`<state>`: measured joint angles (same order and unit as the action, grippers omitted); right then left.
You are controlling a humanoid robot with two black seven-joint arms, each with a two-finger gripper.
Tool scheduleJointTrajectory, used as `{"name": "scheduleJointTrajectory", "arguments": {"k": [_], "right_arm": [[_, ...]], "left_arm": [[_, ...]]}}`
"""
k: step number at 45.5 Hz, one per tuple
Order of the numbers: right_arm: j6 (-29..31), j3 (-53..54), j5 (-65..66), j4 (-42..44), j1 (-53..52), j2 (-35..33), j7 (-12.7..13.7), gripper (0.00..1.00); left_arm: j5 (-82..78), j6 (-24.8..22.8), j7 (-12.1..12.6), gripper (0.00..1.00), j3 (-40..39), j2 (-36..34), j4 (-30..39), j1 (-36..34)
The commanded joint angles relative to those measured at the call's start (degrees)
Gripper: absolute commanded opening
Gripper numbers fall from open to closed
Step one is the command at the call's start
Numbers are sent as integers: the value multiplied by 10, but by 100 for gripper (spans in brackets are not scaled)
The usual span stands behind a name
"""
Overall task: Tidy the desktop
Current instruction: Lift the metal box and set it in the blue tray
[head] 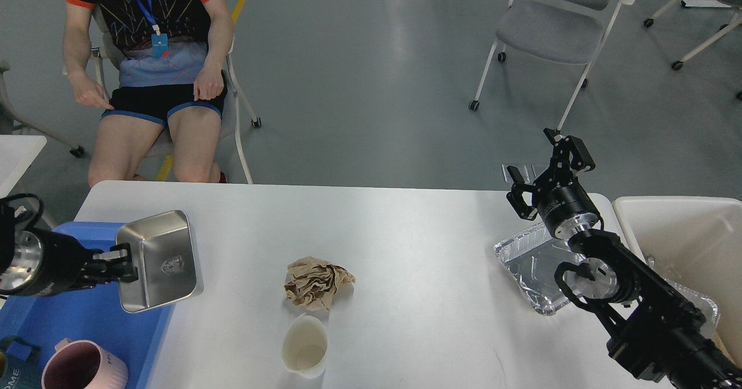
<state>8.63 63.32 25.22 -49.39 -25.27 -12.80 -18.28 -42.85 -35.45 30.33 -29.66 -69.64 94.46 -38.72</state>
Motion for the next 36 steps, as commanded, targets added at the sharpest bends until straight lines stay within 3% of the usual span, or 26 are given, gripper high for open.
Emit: {"name": "scheduleJointTrajectory", "arguments": {"k": [1, 8, 16, 25, 36], "right_arm": [[0, -1, 0, 0, 1, -2, 0, 100], [0, -2, 0, 0, 1, -2, 0, 100], [0, -1, 0, -1, 0, 1, 0, 100], [-1, -1, 0, -1, 3, 1, 0, 100], [-1, -1, 0, -1, 3, 5, 0, 100]], "left_arm": [[63, -43, 1, 0, -83, -37, 0, -1], [93, -59, 2, 0, -141, -65, -1, -5], [94, -49, 2, 0, -134, -57, -31, 7], [94, 70, 2, 0, -76, -4, -186, 32], [94, 85, -6, 0, -61, 114, -373, 61]]}}
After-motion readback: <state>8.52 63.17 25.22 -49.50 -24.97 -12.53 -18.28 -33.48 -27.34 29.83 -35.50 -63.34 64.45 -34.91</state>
